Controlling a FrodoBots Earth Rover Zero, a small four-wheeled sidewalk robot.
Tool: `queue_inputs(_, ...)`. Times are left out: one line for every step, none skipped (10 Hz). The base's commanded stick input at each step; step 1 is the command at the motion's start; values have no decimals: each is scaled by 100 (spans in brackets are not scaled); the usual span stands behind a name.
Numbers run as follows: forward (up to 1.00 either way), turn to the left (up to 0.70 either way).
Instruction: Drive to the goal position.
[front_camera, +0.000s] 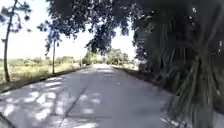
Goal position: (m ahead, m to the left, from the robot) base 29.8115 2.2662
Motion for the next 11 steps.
queue_inputs(85,0)
queue_inputs(85,0)
queue_inputs(85,0)
queue_inputs(85,0)
queue_inputs(85,2)
queue_inputs(85,3)
queue_inputs(85,30)
queue_inputs(85,34)
queue_inputs(85,34)
queue_inputs(85,34)
queue_inputs(85,34)
